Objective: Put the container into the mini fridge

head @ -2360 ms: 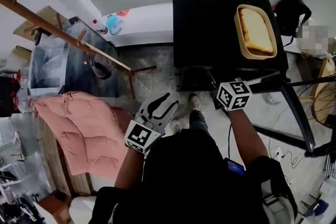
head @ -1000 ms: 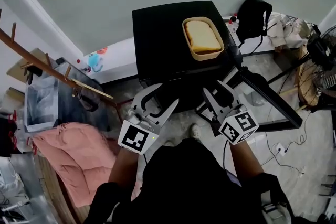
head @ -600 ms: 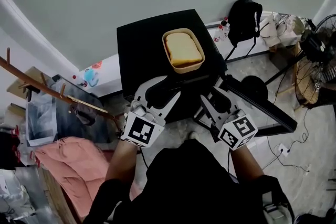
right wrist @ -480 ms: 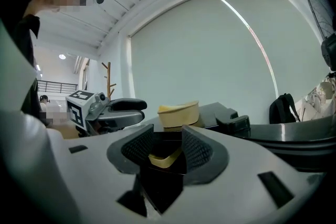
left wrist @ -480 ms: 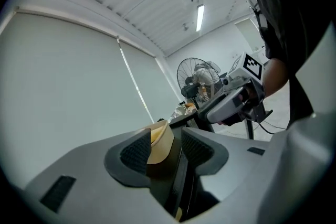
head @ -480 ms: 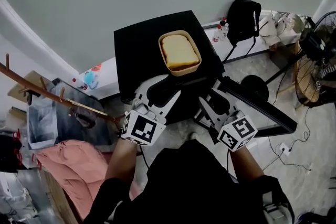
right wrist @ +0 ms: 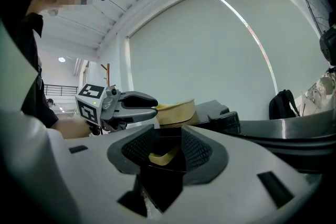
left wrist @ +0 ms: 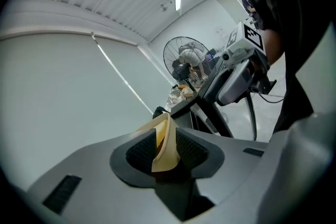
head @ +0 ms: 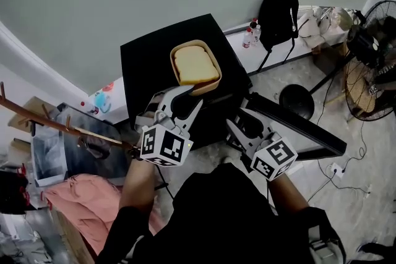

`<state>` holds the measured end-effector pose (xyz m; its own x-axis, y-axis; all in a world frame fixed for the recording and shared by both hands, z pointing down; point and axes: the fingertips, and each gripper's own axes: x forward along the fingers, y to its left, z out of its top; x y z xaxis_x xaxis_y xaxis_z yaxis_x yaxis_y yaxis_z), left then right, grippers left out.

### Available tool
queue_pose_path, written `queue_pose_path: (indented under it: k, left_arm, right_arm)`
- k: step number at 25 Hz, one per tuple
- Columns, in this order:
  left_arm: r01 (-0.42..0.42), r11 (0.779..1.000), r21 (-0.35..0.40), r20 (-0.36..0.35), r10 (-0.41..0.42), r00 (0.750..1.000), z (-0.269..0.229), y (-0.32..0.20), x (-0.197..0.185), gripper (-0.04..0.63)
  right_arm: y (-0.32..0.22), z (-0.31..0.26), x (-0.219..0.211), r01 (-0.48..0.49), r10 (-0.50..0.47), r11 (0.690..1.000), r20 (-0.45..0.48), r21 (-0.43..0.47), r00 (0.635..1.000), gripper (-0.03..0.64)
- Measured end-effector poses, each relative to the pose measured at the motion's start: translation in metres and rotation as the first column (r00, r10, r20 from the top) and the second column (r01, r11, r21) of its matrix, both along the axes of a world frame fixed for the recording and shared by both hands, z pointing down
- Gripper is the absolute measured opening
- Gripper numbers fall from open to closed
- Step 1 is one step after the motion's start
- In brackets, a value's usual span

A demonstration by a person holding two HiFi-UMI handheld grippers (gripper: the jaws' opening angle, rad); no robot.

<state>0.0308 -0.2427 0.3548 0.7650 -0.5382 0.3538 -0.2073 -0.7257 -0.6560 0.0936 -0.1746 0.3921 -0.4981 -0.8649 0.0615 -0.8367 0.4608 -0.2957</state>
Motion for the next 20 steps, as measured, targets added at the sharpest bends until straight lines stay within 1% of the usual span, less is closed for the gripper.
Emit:
queue_pose_path:
  k: [2,5,7,10,12,15,18,20]
  left_arm:
    - [0.005,1.000,0.003,0.028,-0.005,1.000,0.003,-0.005,0.001,0.118]
    - [0.002,1.000,-0.016,0.084,0.000,0.997,0.012,-0.007,0.001,0.118]
    - [-0.007,1.000,-0.008,0.120,0.008,0.993,0.015,-0.008,0.002,0.118]
    - [-0.031,0.999,0.020,0.185,0.026,0.982,0.017,-0.008,0.003,0.095]
    - [-0.055,0.998,0.007,0.218,0.052,0.975,0.018,-0.008,0.004,0.082]
    - [-0.088,0.996,-0.032,0.235,0.093,0.968,0.016,-0.004,0.002,0.059]
    - [-0.111,0.992,-0.054,0.223,0.120,0.967,0.015,0.005,-0.005,0.055]
    - [-0.132,0.989,-0.061,0.207,0.142,0.968,0.014,0.012,-0.009,0.055]
  right_arm:
    - [0.000,0.001,0.001,-0.002,0.002,1.000,0.004,-0.005,1.000,0.176]
    - [-0.001,0.003,0.003,-0.003,0.003,1.000,0.008,-0.008,1.000,0.176]
    - [-0.002,0.002,0.004,-0.005,0.005,1.000,0.010,-0.013,1.000,0.175]
    - [-0.002,0.002,0.003,0.005,-0.005,1.000,0.008,-0.011,1.000,0.172]
    - [-0.002,0.001,0.002,0.009,-0.009,1.000,0.017,-0.018,1.000,0.170]
    - [-0.003,0.002,0.000,0.018,-0.018,0.999,0.028,-0.028,0.999,0.169]
    - [-0.003,0.004,-0.006,0.035,-0.034,0.999,0.014,-0.030,0.999,0.170]
    - [-0.003,0.005,-0.010,0.047,-0.046,0.998,0.027,-0.037,0.999,0.169]
